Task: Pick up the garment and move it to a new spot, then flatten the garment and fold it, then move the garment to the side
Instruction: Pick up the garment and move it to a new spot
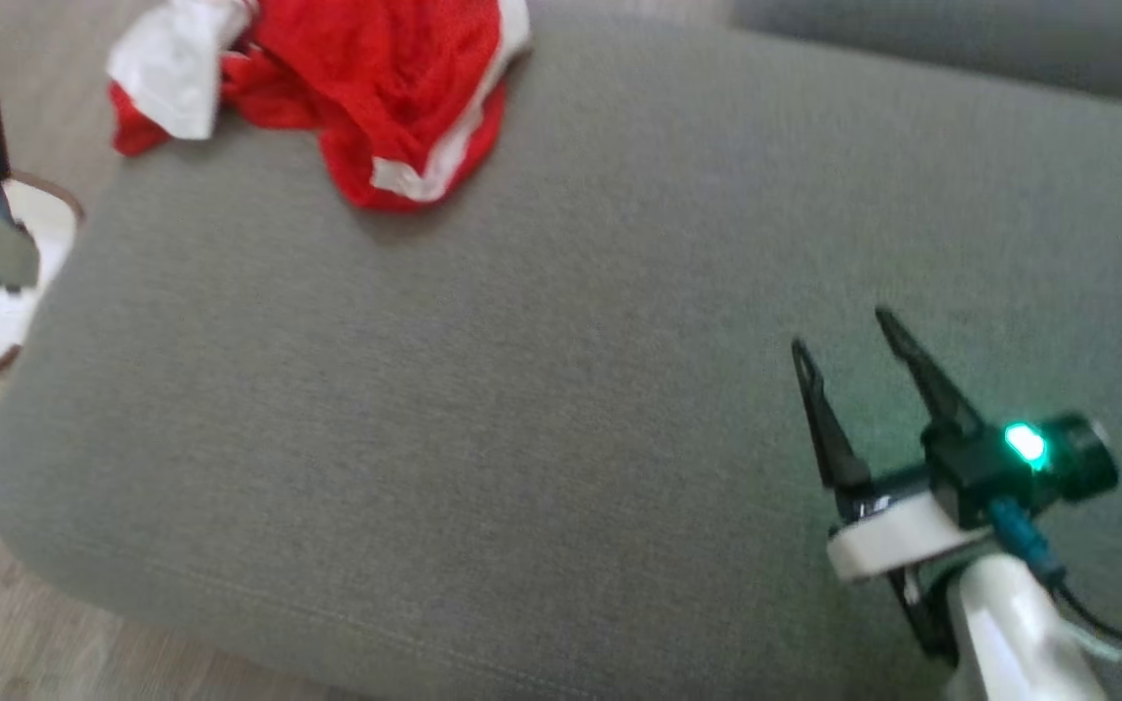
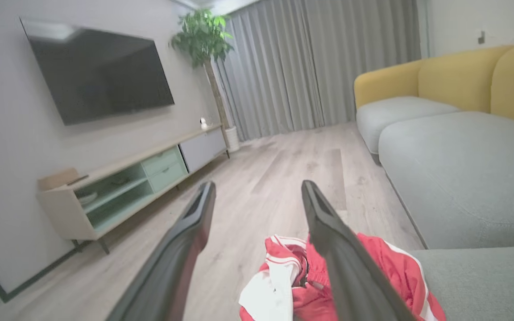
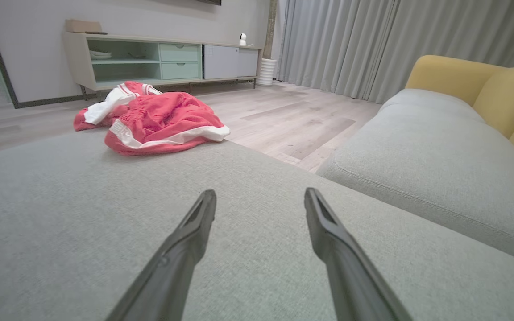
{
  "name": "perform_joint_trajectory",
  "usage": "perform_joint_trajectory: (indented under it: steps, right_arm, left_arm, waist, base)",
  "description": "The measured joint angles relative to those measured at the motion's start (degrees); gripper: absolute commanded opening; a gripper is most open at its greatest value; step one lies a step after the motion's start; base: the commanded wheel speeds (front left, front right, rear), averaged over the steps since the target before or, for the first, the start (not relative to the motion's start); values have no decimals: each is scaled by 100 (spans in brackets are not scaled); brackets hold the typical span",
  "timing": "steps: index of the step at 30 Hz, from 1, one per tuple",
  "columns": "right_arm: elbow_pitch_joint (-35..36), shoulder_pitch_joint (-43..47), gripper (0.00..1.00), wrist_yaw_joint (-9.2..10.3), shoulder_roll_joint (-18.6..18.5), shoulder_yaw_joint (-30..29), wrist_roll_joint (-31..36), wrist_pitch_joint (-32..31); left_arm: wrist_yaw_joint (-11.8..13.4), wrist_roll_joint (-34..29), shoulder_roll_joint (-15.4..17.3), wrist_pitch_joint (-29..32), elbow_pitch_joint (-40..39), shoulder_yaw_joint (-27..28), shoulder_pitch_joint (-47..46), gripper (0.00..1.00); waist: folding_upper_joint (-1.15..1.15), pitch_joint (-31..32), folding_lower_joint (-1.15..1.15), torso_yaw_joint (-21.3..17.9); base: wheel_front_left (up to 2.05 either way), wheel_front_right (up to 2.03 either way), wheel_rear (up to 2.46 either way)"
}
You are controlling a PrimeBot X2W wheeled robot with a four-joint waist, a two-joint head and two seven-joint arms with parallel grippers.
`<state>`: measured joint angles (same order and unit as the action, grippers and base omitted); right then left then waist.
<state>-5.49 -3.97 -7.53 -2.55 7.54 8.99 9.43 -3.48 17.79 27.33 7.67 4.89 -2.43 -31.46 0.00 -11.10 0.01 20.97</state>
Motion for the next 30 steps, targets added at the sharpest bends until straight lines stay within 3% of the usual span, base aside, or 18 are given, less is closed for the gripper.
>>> perform_joint_trajectory:
  steps: [5, 11, 22, 23, 24, 26, 27, 30]
  right_arm:
    - [187, -664, 100, 0, -26, 5, 202, -126]
    - [319, -1129, 100, 0, -197, -10, 269, -200]
    - [410, -1196, 100, 0, -246, -91, 320, -224]
    - [412, -1198, 100, 0, -246, -91, 320, -224]
    - [412, -1198, 100, 0, -245, -91, 320, -222]
    - [413, -1198, 100, 0, -245, -100, 319, -220]
    - [412, -1198, 100, 0, -245, -114, 319, -213]
    - [397, -1197, 100, 0, -244, -199, 319, -179]
  left_arm:
    - [-167, 434, -168, 449, 1148, -176, -946, 100]
    - [-364, 936, -521, 992, 2164, -722, -1425, 100]
    - [-411, 2076, -487, 2157, 2576, -1640, -1463, 100]
    - [-411, 2117, -430, 2156, 2595, -1646, -1464, 91]
    - [-411, 2153, -372, 2153, 2611, -1648, -1464, 55]
    - [-411, 2214, -275, 2127, 2625, -1693, -1464, 8]
    - [-411, 2215, -237, 2048, 2624, -1740, -1464, 0]
    - [-411, 2201, -147, 1783, 2630, -1820, -1466, 0]
  waist:
    - [0, -662, 1, -247]
    - [0, -1460, 2, -568]
    - [0, -2025, -1, -883]
    - [0, -2036, -1, -904]
    - [0, -2042, -1, -925]
    - [0, -2041, -1, -962]
    - [0, -2033, -1, -976]
    - [0, -1967, -1, -996]
  base:
    - [0, 0, 0]
    - [0, 0, 0]
    - [0, 0, 0]
    - [0, 0, 0]
    - [0, 0, 0]
    - [0, 0, 0]
    - [0, 0, 0]
    - [0, 0, 0]
